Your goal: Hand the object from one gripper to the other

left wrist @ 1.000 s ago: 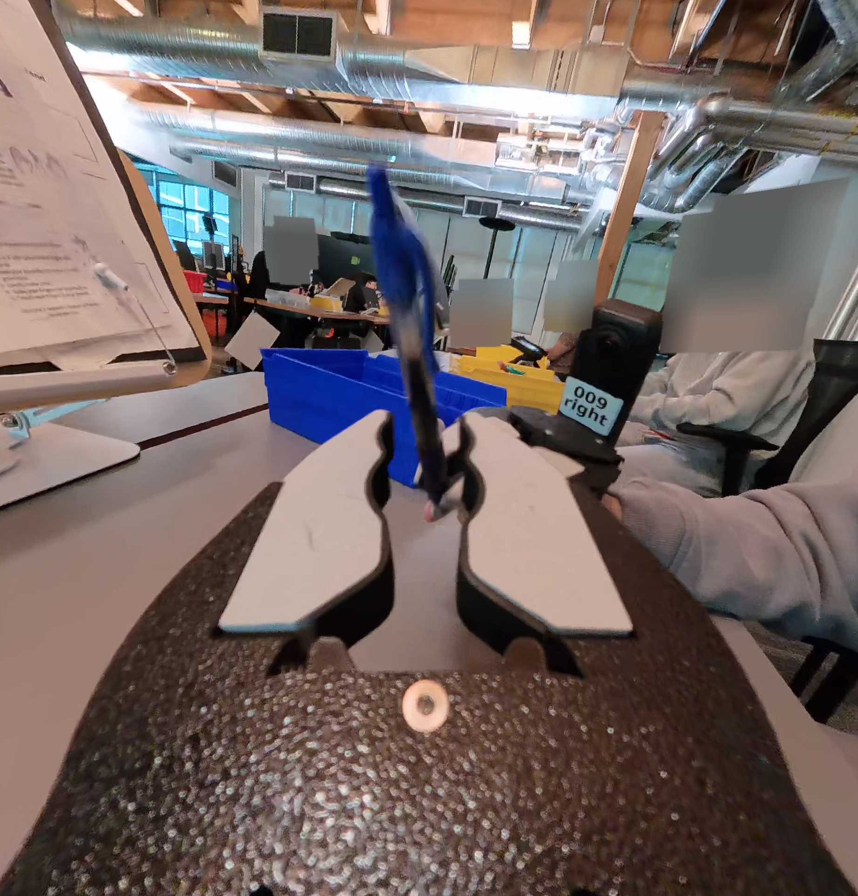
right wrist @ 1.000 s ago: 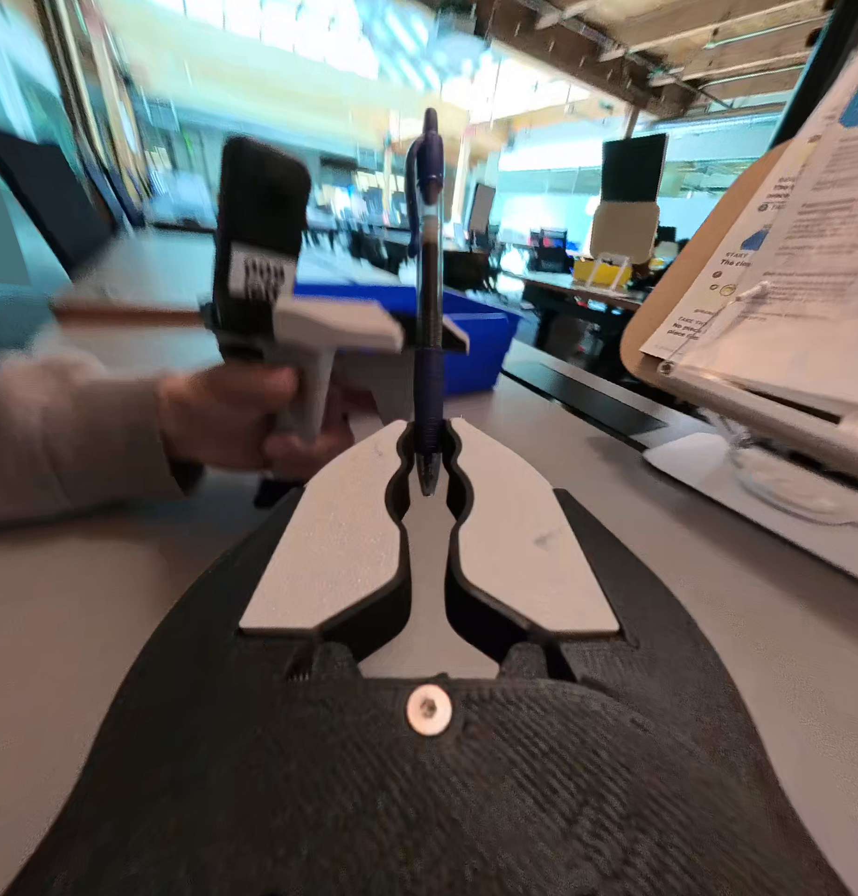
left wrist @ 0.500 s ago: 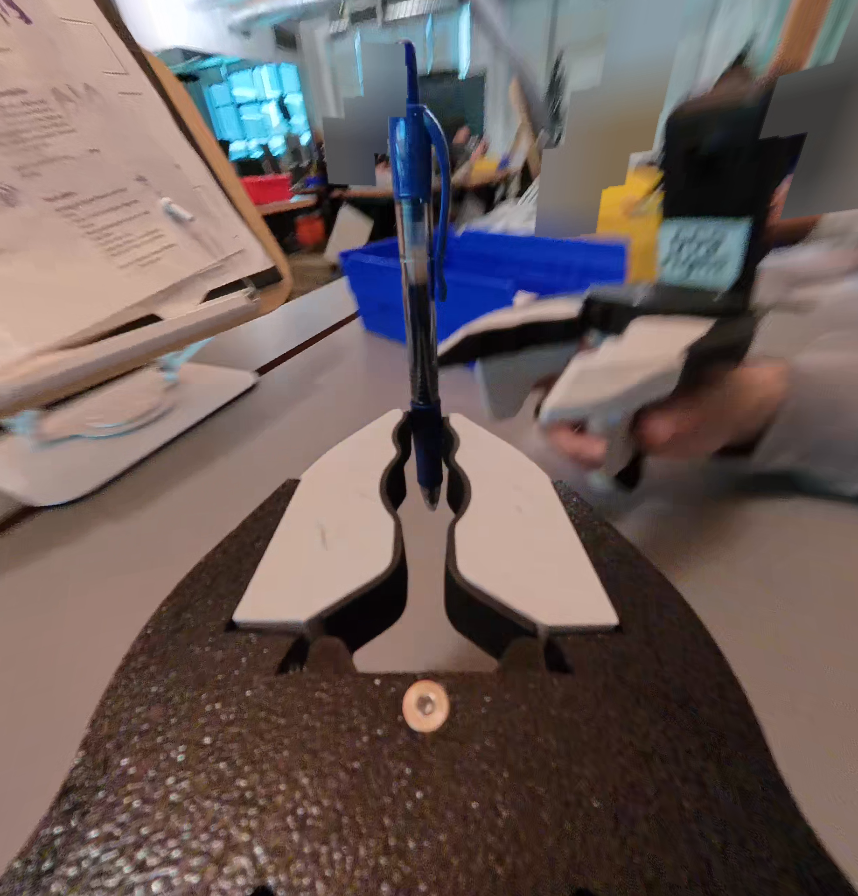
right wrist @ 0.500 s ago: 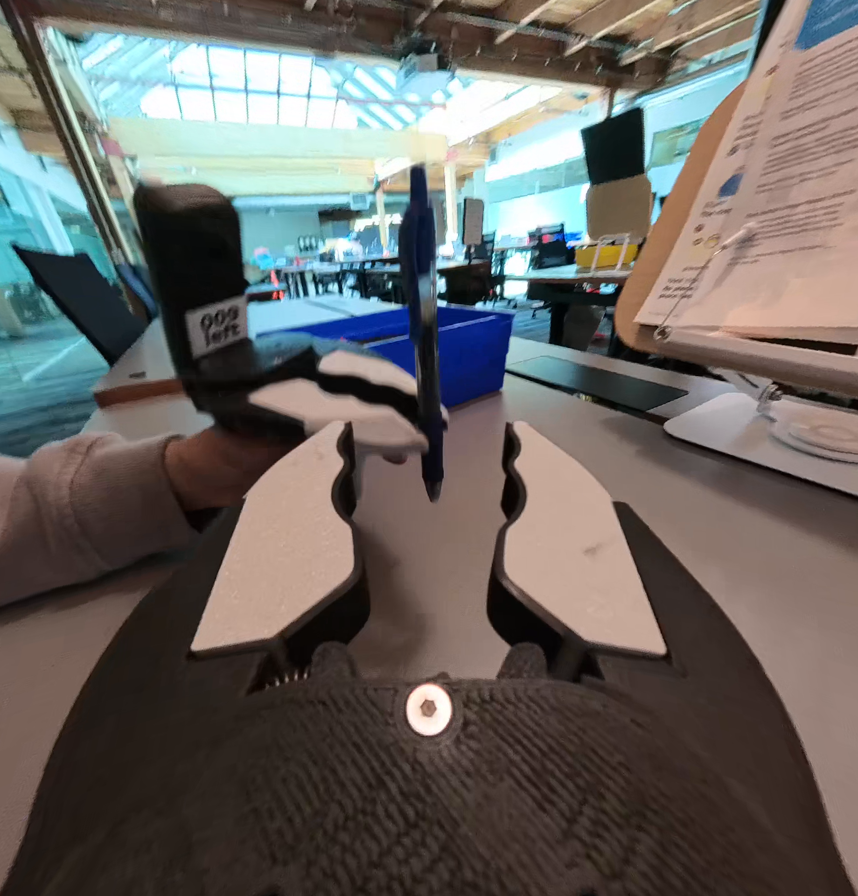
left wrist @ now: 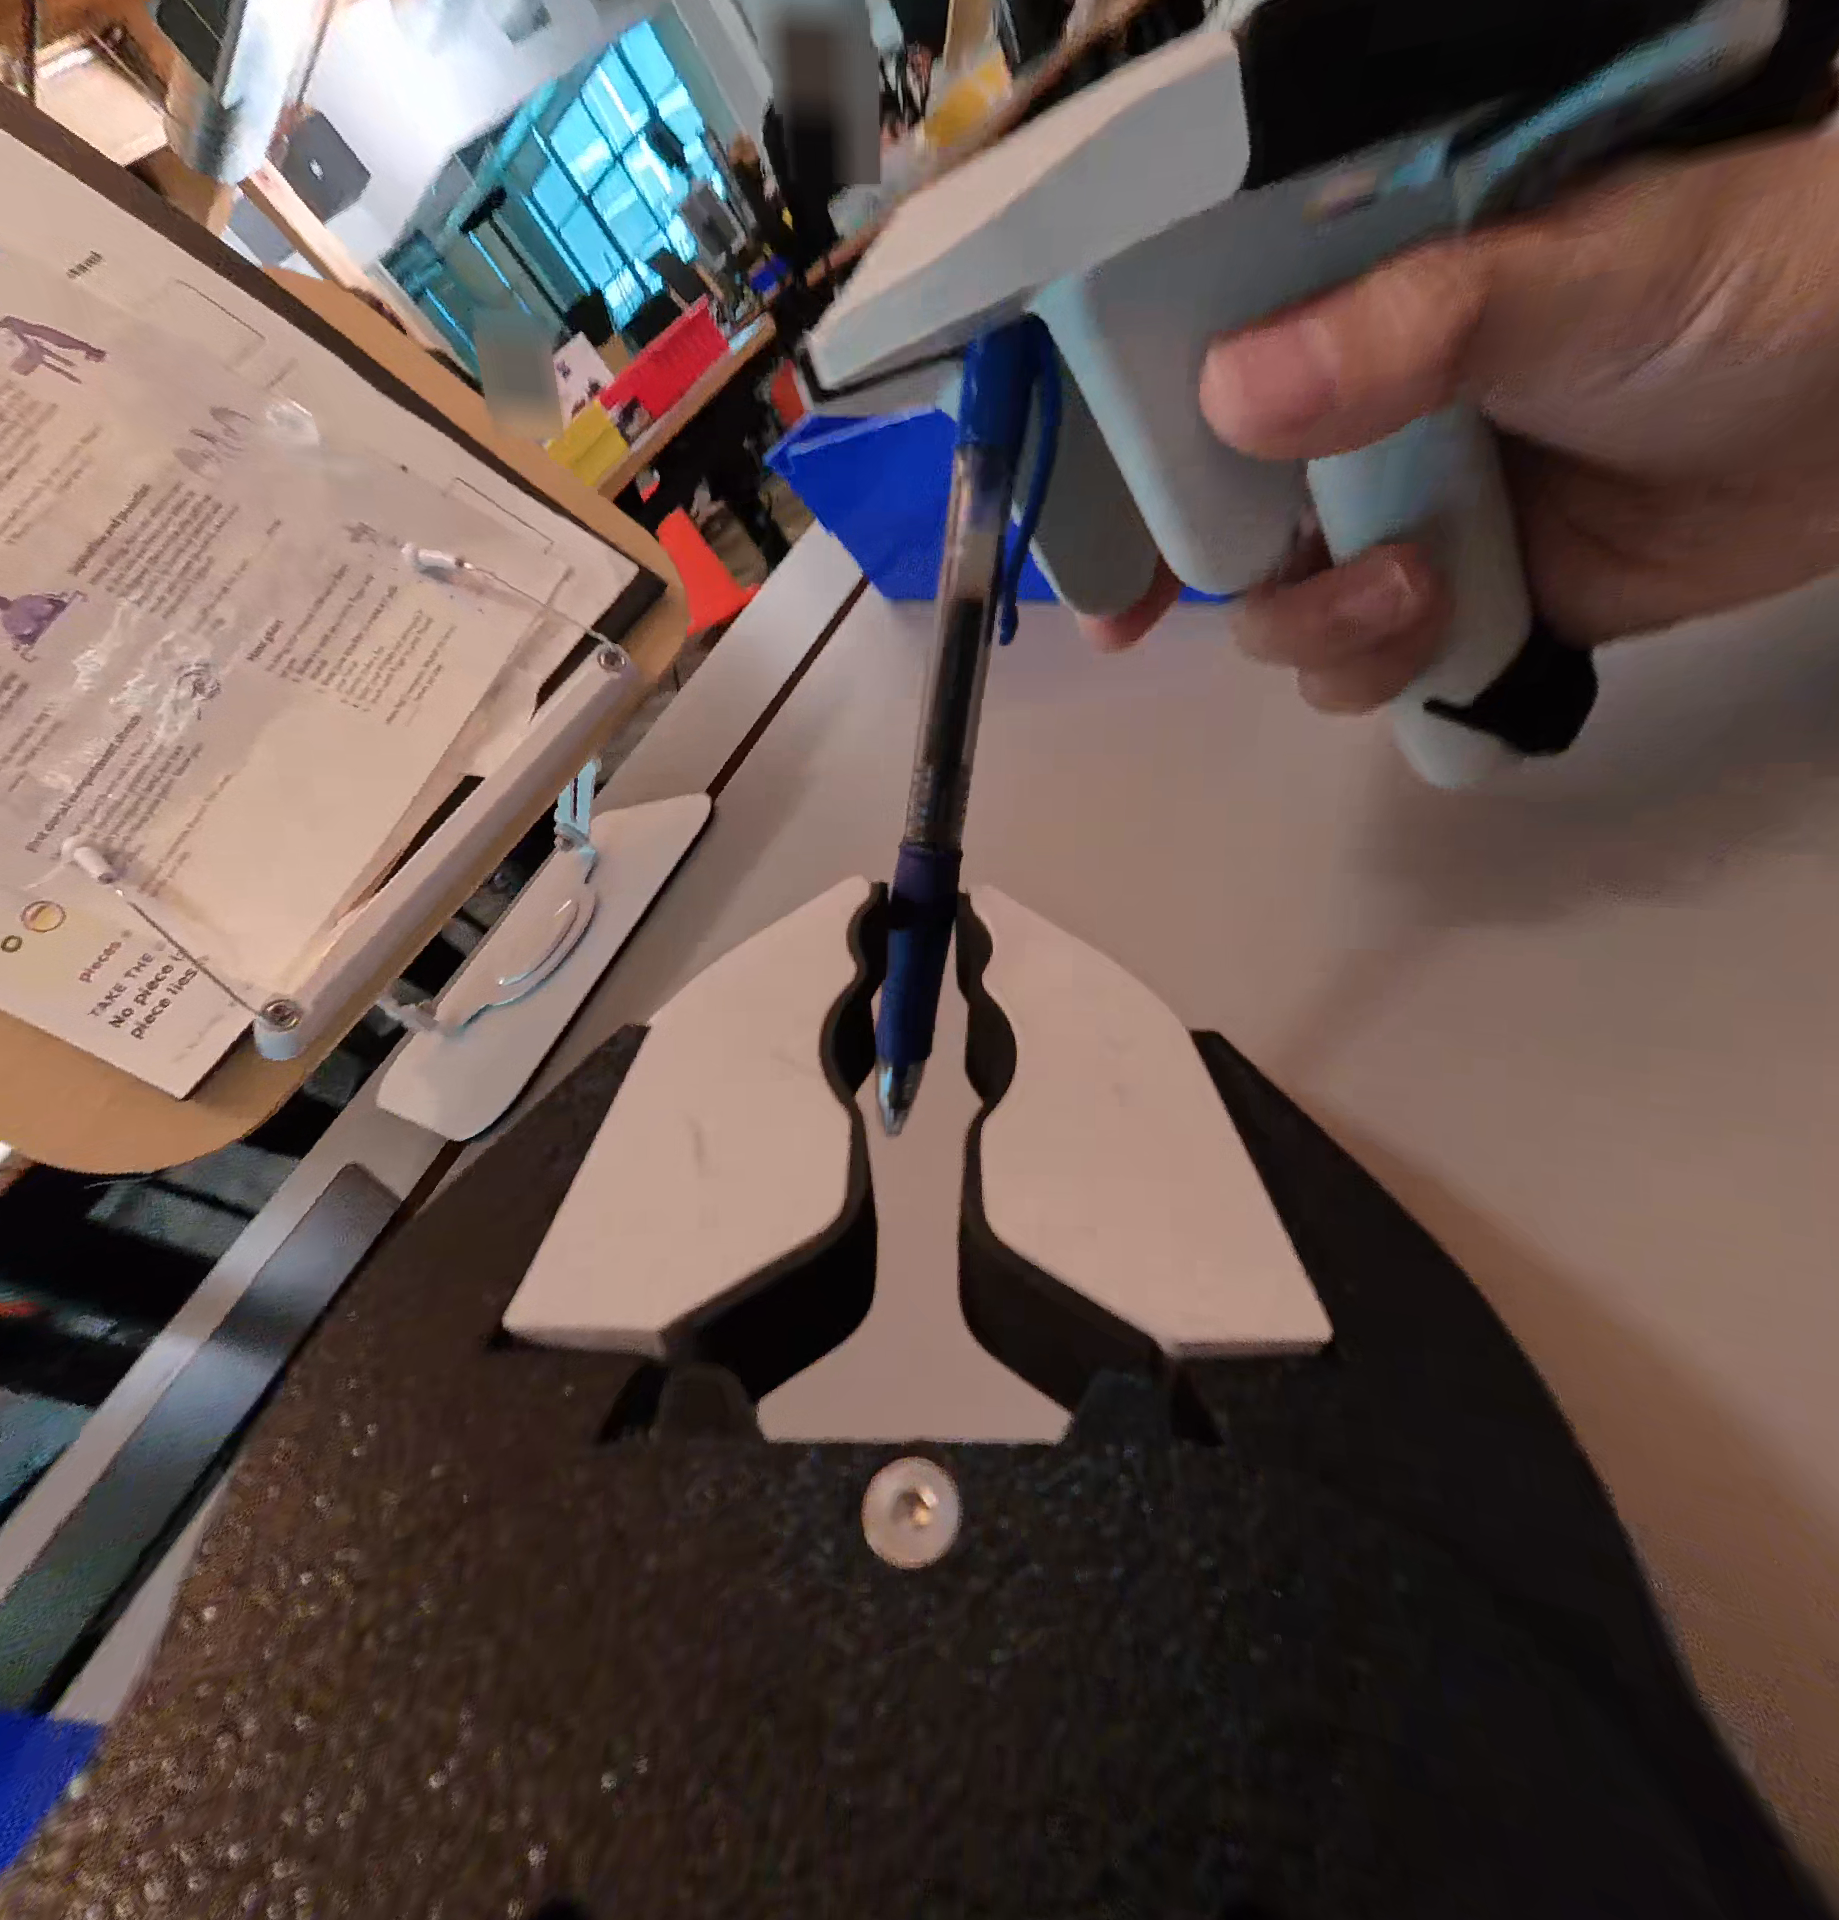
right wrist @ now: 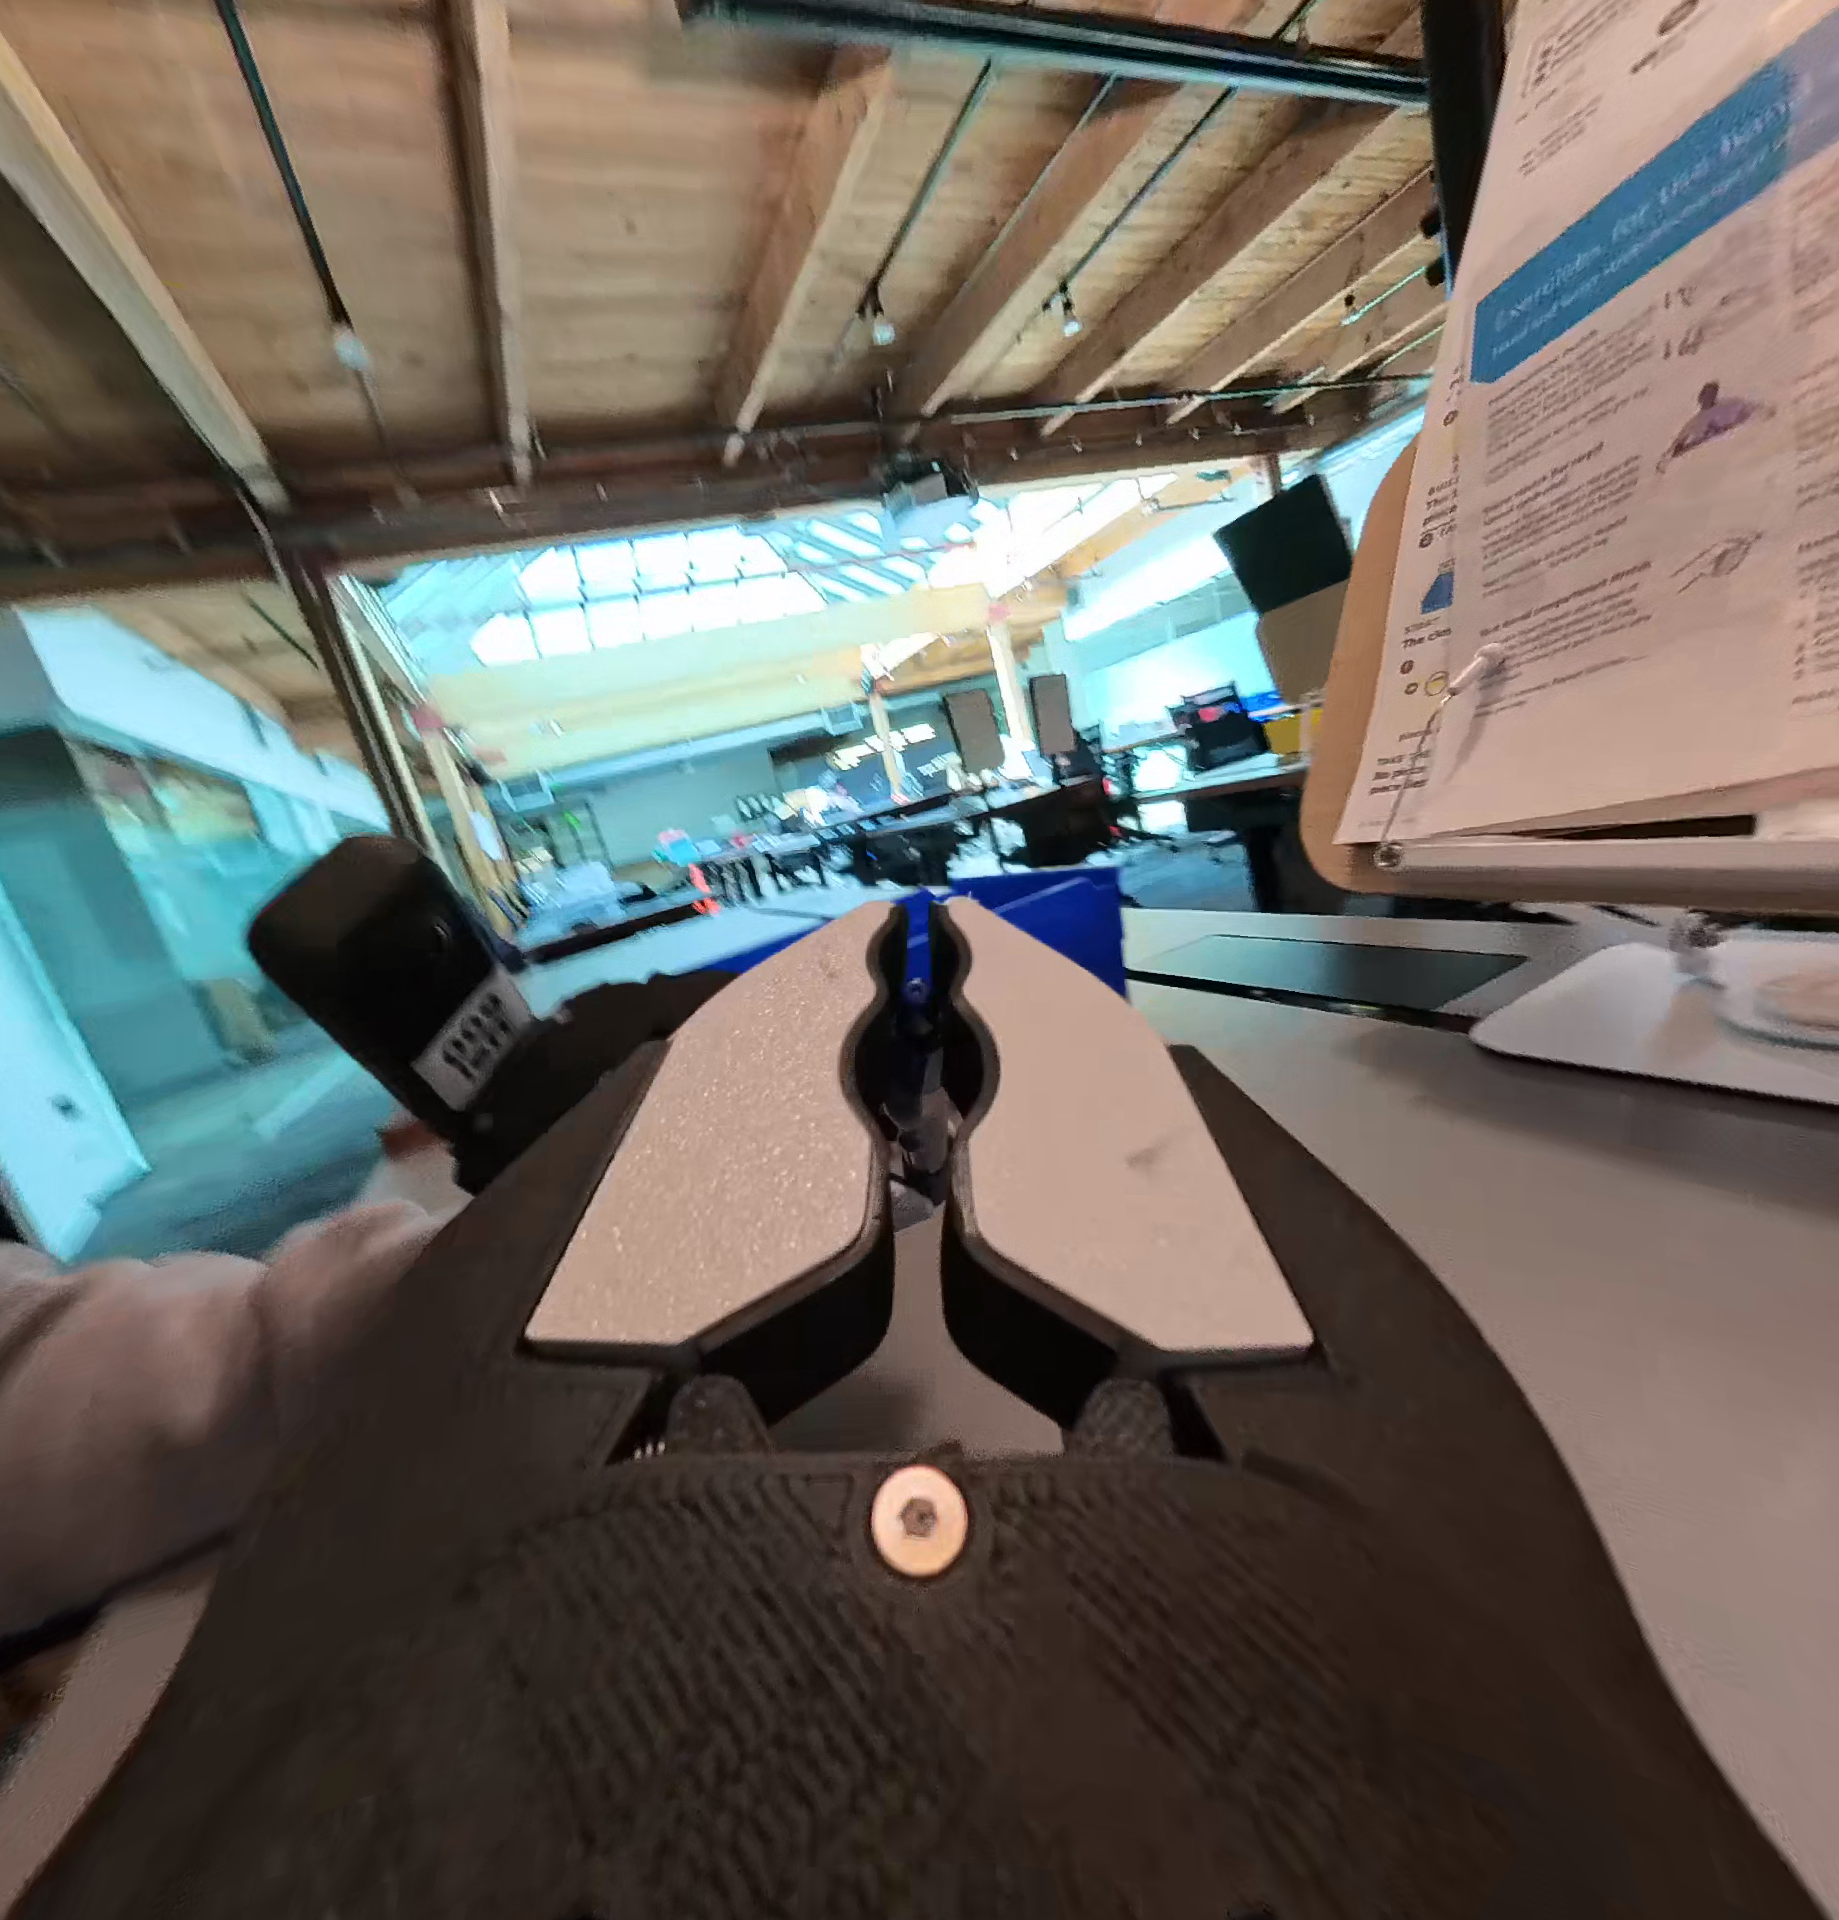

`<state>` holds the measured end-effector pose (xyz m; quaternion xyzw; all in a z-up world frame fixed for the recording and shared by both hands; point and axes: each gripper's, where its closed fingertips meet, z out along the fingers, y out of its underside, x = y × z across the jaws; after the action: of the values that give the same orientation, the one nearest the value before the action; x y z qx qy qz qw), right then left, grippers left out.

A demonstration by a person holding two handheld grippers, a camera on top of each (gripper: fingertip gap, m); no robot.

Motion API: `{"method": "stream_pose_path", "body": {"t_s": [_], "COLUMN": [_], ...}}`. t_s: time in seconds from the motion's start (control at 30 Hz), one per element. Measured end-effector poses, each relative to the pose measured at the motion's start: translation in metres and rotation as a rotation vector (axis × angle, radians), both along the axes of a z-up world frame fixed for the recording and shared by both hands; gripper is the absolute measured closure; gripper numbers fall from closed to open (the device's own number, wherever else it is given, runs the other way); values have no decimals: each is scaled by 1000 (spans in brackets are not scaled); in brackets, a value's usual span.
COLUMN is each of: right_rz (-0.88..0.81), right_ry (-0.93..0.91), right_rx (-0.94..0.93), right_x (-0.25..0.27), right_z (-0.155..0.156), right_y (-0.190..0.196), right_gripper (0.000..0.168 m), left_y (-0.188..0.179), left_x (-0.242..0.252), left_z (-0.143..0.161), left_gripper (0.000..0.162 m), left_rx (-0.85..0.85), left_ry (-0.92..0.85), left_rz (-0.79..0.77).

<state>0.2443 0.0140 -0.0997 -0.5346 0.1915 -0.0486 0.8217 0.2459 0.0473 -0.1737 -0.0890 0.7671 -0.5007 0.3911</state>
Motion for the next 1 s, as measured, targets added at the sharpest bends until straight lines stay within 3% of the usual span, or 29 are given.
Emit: {"method": "stream_pose_path", "body": {"t_s": [0.13,0.23,0.47,0.63,0.73,0.87,0.97,1.0], "right_rz": [93,89,83,166,204,273,351,363], "right_ry": [137,175,189,244,234,264,368,401], "right_rx": [143,130,-7,-55,-32,147,385,428], "right_x": [6,12,12,6,2,0,5,7], "right_z": [3,-4,-17,-29,-23,-8,3,2], "right_y": [-10,-12,-6,4,6,-1,-12,-14], "right_gripper": [164,164,141,158,159,159,159,159], "left_y": [-1,0,9,12,13,11,11,9], "left_x": [-7,-8,-3,-4,-5,-11,-6,-7], "left_z": [17,18,19,23,24,40,43,41], "left_gripper": [150,150,151,151,151,148,119,116], "left_rx": [-169,-160,-95,-53,-80,-351,-574,-611], "left_ry": [42,39,-77,-164,-160,-28,164,213], "left_rz": [-82,-92,-54,-72,-85,-148,-168,-194]}}
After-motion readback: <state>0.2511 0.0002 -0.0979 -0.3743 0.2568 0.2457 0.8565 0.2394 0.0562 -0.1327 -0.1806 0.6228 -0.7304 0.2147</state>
